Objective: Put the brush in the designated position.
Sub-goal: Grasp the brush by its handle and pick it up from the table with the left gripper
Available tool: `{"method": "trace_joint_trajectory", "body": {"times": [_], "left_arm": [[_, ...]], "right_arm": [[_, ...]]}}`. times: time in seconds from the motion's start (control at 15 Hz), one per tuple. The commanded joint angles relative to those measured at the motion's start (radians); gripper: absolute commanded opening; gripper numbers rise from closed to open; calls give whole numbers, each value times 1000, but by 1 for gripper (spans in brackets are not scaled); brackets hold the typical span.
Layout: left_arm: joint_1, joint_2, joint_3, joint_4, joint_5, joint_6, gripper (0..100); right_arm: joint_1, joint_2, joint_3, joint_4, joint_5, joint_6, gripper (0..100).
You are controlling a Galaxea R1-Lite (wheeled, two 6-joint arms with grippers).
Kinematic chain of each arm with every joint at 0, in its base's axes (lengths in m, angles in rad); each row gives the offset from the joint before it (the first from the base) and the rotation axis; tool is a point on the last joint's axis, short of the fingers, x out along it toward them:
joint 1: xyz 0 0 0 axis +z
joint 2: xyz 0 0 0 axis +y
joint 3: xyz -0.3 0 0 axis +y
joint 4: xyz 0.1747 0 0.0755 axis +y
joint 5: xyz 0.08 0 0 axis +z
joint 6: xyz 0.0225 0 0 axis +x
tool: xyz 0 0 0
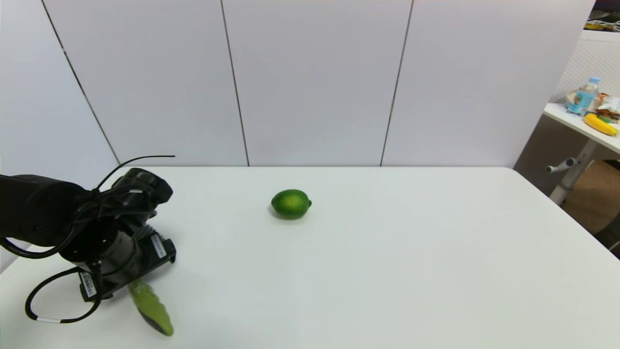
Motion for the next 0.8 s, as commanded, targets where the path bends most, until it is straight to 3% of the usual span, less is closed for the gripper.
{"method": "trace_joint_trajectory", "body": {"times": [0.07,0.8], "left_arm": [[0,7,1,3,2,-5,100],[0,10,-1,3,2,-8,100]], "right_arm": [[1,1,2,0,0,0,100],[1,1,2,0,0,0,100]]}}
